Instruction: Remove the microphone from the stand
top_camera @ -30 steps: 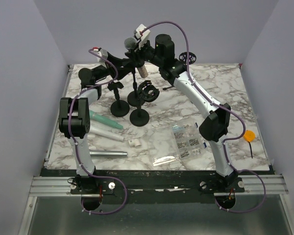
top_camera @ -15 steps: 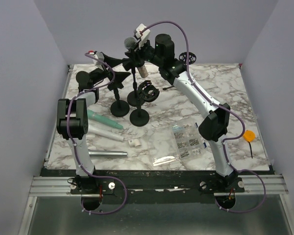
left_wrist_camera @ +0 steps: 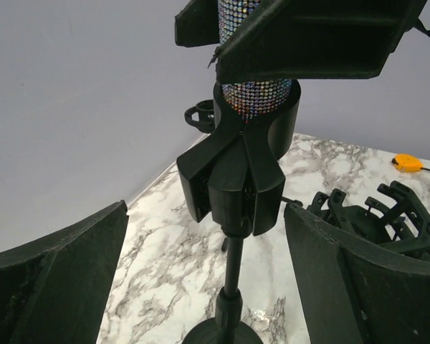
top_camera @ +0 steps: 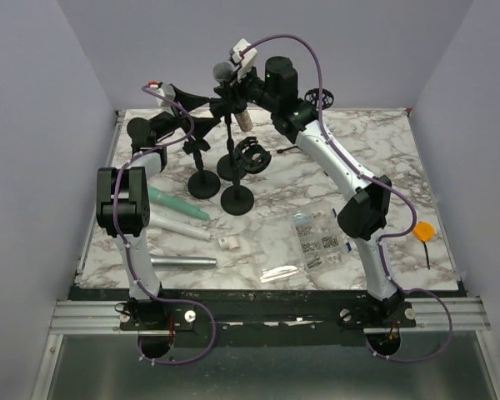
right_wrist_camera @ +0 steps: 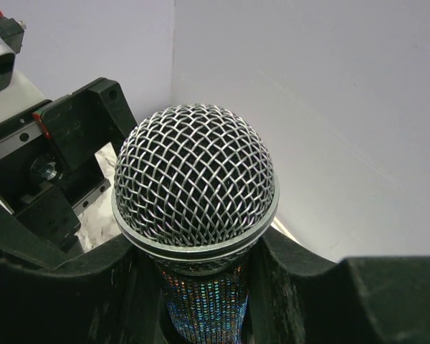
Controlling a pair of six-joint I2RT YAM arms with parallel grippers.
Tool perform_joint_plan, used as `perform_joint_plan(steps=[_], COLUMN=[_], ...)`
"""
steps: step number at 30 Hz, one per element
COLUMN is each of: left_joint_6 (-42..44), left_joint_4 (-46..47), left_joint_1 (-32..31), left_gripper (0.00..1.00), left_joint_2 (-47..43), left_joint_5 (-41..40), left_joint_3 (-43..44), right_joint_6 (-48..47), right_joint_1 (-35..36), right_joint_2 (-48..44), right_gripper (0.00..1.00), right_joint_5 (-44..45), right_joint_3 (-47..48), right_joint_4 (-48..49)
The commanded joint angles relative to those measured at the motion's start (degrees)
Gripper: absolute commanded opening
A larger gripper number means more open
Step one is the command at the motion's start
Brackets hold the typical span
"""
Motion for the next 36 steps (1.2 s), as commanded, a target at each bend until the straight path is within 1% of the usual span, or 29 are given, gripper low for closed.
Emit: perform_joint_plan(steps=[1,10,13,15,16,19,22,23,25,26,28,29,30,31,32,36], left_joint_6=[-0.75,-3.94,-5.6,-7.45,-7.98,-6.66,-5.58,-5.59,-5.18,-4.93,-4.67,-4.68,-4.44,-3.7,-2.51,-3.45], left_joint_4=[2.54,5.32,7.15,8.99,9.6,7.9,6.78,6.94,6.79,6.33,5.93,5.65,5.07,4.51,4.18,5.06], left_joint_1=[-1.21,-1.65,-1.72,-1.76,-1.76,-1.76,-1.76,-3.32,-3.6,-3.67,-3.78,-3.76,-3.78,-3.65,-3.48,-2.56], left_gripper=[0.83,0.72,0.66,0.66,0.69,0.71,0.71,0.71,0.67,0.63,0.52,0.41,0.26,0.05,0.0,0.0], left_joint_2=[1.91,2.96,3.35,3.64,3.7,3.44,3.44,3.45,3.36,3.3,3.4,3.57,3.57,3.43,2.91,3.08], left_joint_5=[2.08,3.33,2.66,2.37,2.31,2.57,2.7,2.71,2.56,2.52,2.54,2.81,3.21,2.93,1.83,2.7], left_joint_3=[2.26,4.02,3.99,4.35,4.39,4.69,4.67,4.66,4.43,4.51,4.66,4.89,5.24,4.84,3.48,2.84], right_joint_6=[0.83,0.95,1.29,1.51,1.55,1.71,1.82,1.85,2.04,2.08,2.24,2.26,2.18,2.14,2.05,1.2], right_joint_1=[0.14,0.14,0.14,0.18,0.14,0.12,0.12,0.16,0.09,0.14,0.14,0.14,0.18,0.14,0.14,0.14], right_joint_2=[0.38,0.55,0.73,0.82,0.89,0.85,0.81,0.77,0.81,0.82,0.91,0.86,0.82,0.76,0.77,0.55], right_gripper=[0.01,0.01,0.01,0.01,0.01,0.01,0.01,0.01,0.01,0.01,0.01,0.01,0.01,0.01,0.01,0.01], right_joint_5=[-0.96,-1.07,-1.24,-1.62,-1.58,-1.59,-1.62,-1.6,-1.69,-1.78,-1.86,-1.95,-2.04,-2.04,-2.03,-1.72], right_joint_3=[3.33,3.67,3.71,3.71,3.7,3.66,3.59,3.59,3.67,3.74,3.8,3.73,3.76,3.8,3.77,3.8], right_joint_4=[1.97,1.97,2.22,2.32,2.41,2.41,2.41,2.49,2.64,2.67,2.65,2.68,2.68,2.75,2.76,2.75])
